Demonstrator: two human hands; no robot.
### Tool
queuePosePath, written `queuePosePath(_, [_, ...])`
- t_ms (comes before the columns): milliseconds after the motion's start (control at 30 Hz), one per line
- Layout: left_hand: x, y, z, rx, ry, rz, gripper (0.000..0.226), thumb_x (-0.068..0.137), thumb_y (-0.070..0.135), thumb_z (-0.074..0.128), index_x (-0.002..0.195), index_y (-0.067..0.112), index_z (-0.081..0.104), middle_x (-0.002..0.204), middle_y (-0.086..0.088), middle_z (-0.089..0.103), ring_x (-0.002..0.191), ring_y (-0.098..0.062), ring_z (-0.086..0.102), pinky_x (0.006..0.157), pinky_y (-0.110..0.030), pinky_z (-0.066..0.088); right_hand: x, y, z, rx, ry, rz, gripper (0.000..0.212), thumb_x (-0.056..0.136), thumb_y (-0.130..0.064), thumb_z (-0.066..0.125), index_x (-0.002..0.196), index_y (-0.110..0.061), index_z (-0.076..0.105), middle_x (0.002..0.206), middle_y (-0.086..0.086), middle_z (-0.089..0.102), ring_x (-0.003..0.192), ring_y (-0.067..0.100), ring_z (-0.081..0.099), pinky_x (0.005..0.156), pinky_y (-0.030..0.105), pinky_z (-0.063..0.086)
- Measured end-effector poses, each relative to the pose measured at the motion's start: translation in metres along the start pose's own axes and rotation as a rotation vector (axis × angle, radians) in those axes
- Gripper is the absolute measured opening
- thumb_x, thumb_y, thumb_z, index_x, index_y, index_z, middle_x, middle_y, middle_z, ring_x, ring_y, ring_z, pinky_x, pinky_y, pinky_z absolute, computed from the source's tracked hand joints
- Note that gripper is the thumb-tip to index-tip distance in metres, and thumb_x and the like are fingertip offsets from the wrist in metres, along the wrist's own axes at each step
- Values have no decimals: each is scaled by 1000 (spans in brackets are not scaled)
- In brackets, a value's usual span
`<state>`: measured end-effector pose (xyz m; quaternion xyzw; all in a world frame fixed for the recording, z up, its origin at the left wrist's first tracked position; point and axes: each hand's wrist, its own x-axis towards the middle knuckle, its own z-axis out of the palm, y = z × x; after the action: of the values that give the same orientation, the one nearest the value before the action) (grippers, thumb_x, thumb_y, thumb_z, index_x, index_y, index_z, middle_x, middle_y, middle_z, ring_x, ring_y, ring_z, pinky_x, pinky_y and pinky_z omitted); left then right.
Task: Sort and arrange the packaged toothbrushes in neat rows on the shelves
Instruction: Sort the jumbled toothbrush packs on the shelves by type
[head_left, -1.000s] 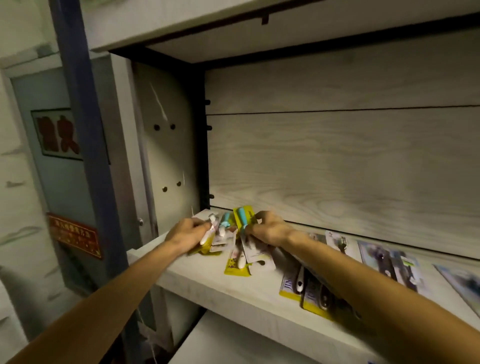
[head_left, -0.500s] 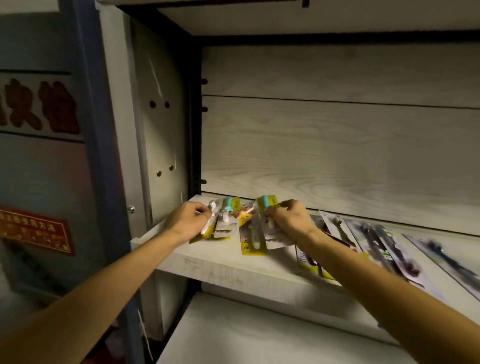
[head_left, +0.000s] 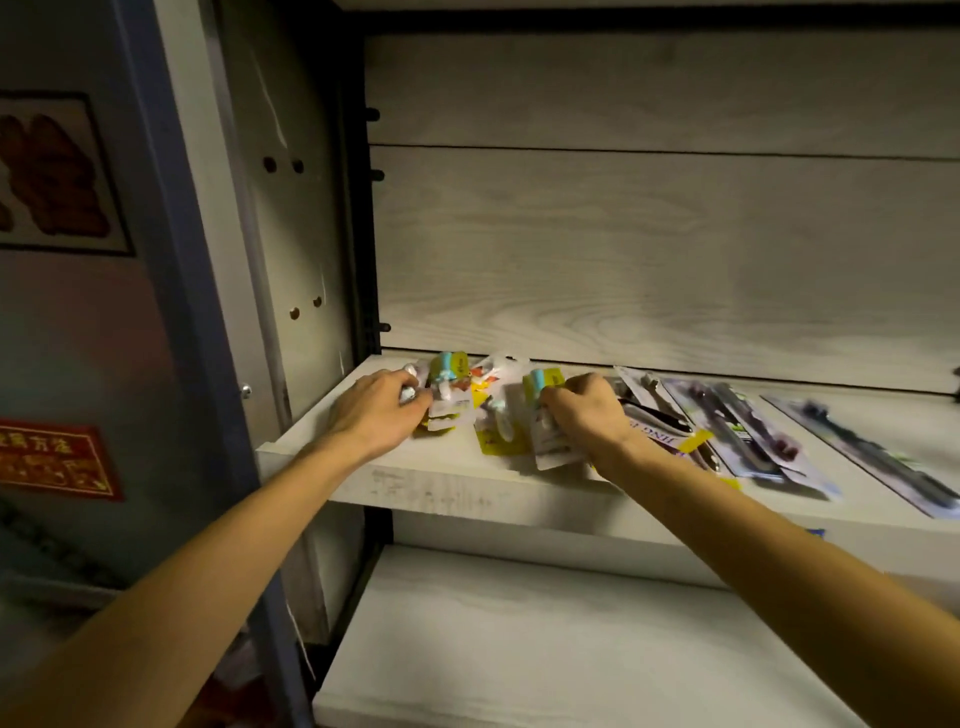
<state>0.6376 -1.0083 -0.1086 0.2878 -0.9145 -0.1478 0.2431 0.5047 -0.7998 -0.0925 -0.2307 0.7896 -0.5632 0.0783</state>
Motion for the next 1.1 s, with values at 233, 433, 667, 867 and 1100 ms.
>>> queuePosePath(233, [-2, 1, -1, -7, 1, 5, 33, 92, 50, 55, 115, 31, 69, 112, 0, 67, 94, -23, 63, 78, -37, 54, 5, -12, 30, 18, -33, 37, 21, 90, -12, 51, 71, -8, 59, 72, 11, 63, 60, 21, 60, 52, 25, 47])
queuePosePath(433, [0, 1, -1, -38, -5, -12, 42, 99, 55, 40, 124, 32, 64, 123, -1, 66, 108, -26, 60, 86, -37, 50, 11, -11, 42, -322, 1, -86, 24, 89, -26, 57, 83, -5, 68, 79, 10, 71, 73, 25, 67, 61, 28, 48])
queuePosePath(667, [7, 2, 3, -104, 61, -66, 52, 99, 61, 37, 129, 23, 58, 131, -3, 61, 116, -28, 57, 86, -36, 46, 14, -6, 35, -600, 65, -193, 40, 94, -41, 57, 117, -9, 64, 122, 16, 63, 109, 37, 61, 85, 38, 49])
queuePosePath(867, [4, 36, -2, -100, 224, 94, 45, 98, 53, 45, 126, 21, 61, 133, -2, 56, 122, -28, 52, 98, -40, 43, 4, -1, -12, -597, 180, -367, 36, 95, -38, 53, 120, -16, 66, 122, 8, 62, 100, 30, 64, 79, 36, 49])
queuePosePath(1100, [-16, 131, 19, -62, 210, 253, 39, 98, 51, 49, 120, 23, 64, 131, -1, 59, 121, -27, 53, 99, -38, 41, -24, 27, -119, -715, 273, -471, 31, 97, -38, 52, 121, -22, 65, 126, 1, 59, 94, 24, 64, 74, 34, 48])
